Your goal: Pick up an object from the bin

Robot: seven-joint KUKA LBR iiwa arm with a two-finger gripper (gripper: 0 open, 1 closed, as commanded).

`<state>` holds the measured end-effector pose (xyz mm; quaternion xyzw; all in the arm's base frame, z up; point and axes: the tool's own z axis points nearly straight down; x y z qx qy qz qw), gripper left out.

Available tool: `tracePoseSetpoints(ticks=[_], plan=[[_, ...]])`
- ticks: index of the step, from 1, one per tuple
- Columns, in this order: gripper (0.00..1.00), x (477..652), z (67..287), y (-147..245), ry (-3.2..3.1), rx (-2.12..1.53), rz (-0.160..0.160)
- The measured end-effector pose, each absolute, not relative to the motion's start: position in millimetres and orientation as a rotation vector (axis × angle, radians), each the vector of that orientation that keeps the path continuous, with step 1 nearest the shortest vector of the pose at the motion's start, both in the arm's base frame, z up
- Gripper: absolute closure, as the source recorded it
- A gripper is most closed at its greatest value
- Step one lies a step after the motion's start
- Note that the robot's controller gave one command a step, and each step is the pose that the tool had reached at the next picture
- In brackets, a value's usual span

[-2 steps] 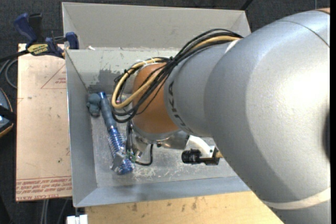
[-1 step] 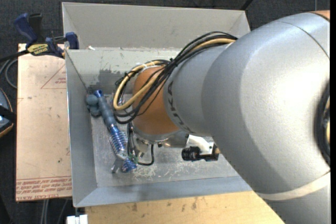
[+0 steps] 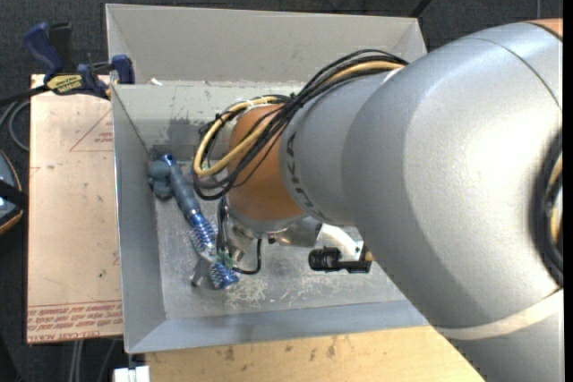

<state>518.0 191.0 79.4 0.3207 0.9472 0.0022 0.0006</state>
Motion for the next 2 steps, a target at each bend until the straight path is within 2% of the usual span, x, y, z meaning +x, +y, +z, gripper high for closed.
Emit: tracePoseSetpoints(ticks=[1,2], plan=[[1.0,520.0,80.3,188.5,2.966,1.012,0.006],[1.0,526.1,77.8,186.6,2.981,0.971,0.012]])
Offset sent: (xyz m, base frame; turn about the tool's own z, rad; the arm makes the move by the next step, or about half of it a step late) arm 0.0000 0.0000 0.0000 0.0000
